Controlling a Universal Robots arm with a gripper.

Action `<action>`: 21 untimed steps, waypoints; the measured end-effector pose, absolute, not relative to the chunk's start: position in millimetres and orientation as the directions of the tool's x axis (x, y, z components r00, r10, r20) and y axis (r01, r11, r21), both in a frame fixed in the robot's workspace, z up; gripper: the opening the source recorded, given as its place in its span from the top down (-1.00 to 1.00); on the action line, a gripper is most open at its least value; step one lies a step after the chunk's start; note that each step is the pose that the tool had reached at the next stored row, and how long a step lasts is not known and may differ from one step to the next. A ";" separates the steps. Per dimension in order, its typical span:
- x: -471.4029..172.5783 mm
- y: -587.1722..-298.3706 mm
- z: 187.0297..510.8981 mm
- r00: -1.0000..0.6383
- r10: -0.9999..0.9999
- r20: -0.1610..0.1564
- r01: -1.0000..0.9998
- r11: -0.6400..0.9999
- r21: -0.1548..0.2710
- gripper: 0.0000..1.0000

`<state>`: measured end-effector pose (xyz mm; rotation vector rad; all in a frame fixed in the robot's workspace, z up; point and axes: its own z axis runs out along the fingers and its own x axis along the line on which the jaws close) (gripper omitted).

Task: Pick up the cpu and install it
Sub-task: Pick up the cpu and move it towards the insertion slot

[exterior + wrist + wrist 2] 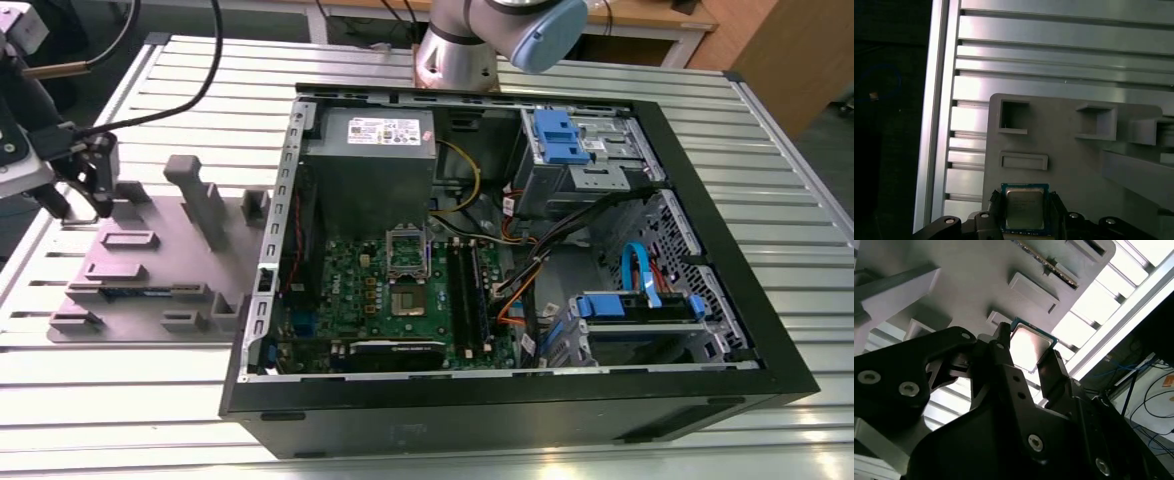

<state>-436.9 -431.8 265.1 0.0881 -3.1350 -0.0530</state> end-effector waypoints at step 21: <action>-436.9 -431.8 287.0 -0.998 -0.056 0.004 -0.056 0.998 0.034 0.06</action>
